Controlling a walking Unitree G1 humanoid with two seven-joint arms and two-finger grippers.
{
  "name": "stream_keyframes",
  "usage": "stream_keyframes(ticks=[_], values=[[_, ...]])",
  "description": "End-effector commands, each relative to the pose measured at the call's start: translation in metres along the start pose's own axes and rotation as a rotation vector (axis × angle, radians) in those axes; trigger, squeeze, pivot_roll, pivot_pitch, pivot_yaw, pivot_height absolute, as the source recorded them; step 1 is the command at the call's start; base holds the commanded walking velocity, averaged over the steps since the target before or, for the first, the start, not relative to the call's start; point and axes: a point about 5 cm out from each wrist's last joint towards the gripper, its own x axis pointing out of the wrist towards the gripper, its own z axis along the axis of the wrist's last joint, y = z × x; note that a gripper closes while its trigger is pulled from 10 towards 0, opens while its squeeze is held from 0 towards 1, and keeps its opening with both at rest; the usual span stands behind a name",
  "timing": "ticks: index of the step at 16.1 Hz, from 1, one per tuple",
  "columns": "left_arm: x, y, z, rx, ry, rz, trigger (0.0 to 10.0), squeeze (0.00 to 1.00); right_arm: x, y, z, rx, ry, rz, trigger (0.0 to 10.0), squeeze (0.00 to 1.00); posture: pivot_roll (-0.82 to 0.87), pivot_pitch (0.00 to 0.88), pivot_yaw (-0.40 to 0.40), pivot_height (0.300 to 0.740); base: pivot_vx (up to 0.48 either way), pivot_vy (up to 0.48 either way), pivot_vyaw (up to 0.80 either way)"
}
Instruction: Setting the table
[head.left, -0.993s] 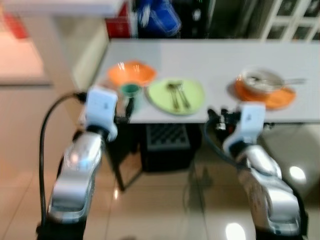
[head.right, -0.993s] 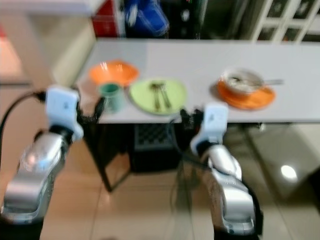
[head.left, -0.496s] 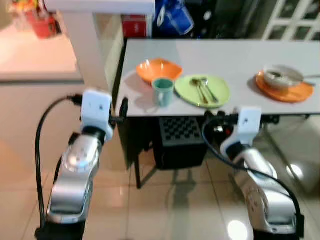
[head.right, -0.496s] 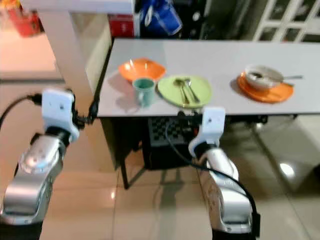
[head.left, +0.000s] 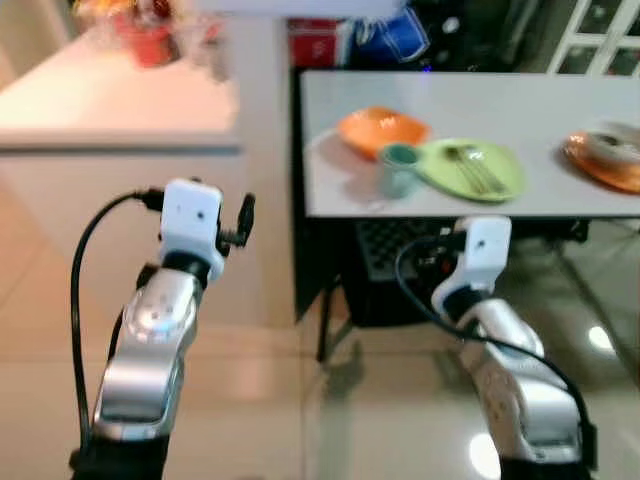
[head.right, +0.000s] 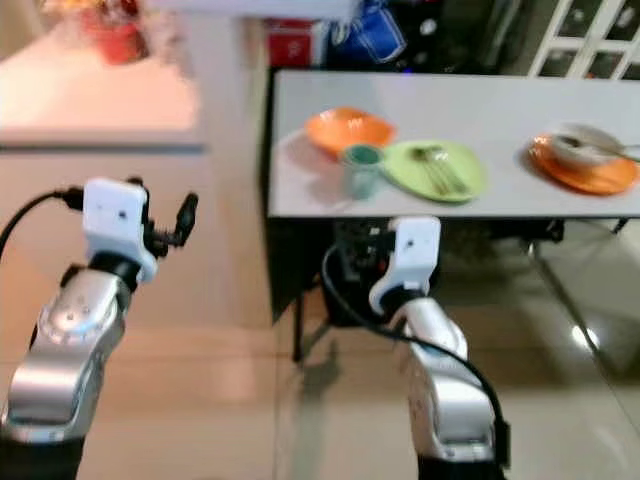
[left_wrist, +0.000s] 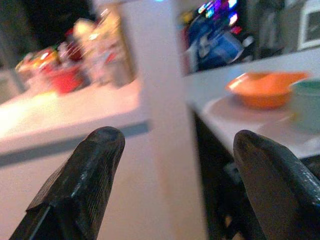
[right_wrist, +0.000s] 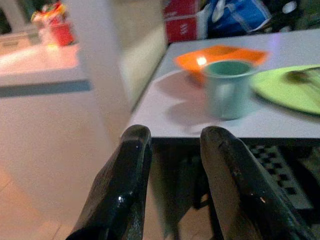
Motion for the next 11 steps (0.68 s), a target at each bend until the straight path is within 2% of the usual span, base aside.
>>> stream_keyframes(ticks=[1,6,9,11], values=[[0.0010,0.0001,-0.0039,0.013,0.005,-0.002,10.0,0.00,0.0020,0.0017,0.0008,-0.015,-0.013,0.000,10.0,0.00,0.06,0.000,-0.013,0.740,0.000,0.390,0.00],[0.0079,0.0021,-0.0011,-0.004,-0.007,0.019,10.0,0.00,0.0025,-0.0041,0.0008,0.021,-0.021,-0.060,10.0,0.00,0.05,0.000,-0.018,0.740,0.000,0.388,0.00],[0.0087,-0.0028,-0.0074,0.002,0.001,0.007,10.0,0.00,0.0083,0.0016,0.0015,-0.011,-0.031,-0.041,10.0,0.00,0.03,0.000,0.004,0.740,0.000,0.389,0.00],[0.0079,-0.0048,-0.0062,-0.001,-0.003,0.001,10.0,0.00,0.0074,-0.0018,0.0007,-0.006,-0.028,-0.061,10.0,0.00,0.04,0.000,-0.002,0.740,0.000,0.386,0.00]])
